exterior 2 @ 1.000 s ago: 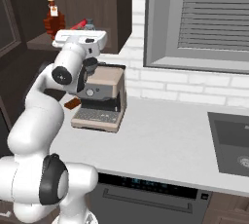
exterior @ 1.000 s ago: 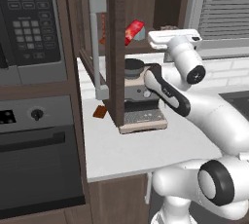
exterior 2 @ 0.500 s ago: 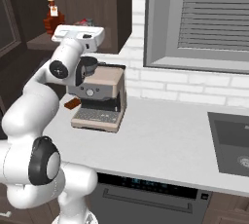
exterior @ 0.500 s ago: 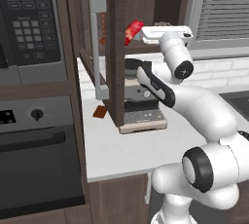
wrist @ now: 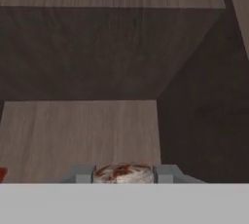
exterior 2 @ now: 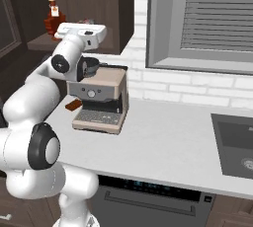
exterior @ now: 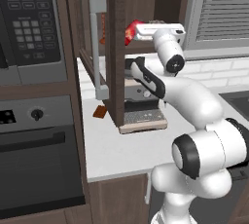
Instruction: Put the shaker and condiment bottle from the counter next to their counterparts in the cabinet.
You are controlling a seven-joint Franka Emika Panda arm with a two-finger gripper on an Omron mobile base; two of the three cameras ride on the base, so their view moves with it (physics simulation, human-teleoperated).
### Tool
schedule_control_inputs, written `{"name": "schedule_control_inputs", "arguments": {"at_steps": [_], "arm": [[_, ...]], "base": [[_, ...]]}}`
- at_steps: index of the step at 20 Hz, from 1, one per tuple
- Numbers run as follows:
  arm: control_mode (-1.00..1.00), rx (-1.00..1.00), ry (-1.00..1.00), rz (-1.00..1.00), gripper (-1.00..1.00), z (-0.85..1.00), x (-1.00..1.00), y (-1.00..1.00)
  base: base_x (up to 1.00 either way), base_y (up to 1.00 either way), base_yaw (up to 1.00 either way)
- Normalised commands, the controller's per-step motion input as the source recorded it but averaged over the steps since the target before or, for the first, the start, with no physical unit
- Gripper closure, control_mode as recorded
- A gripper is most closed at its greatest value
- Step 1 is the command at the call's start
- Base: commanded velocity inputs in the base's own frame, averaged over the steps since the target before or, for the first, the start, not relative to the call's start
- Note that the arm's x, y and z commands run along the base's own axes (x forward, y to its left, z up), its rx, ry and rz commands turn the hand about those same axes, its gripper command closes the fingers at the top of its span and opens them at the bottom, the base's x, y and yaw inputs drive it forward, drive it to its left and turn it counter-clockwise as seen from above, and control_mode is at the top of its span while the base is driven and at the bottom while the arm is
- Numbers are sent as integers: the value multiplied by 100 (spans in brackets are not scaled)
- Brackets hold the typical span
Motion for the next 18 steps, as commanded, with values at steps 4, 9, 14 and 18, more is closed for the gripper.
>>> {"name": "schedule_control_inputs", "arguments": {"at_steps": [4, 9, 14, 18], "arm": [[-100, 0, 6, -1, 100, -30, 21, 0], [-100, 0, 2, 0, 100, -28, 6, 0], [-100, 3, 0, 0, 100, -2, 18, 0], [-100, 11, 0, 0, 100, 0, 20, 0]], "base": [[0, 0, 0], [0, 0, 0], [0, 0, 0], [0, 0, 0]]}}
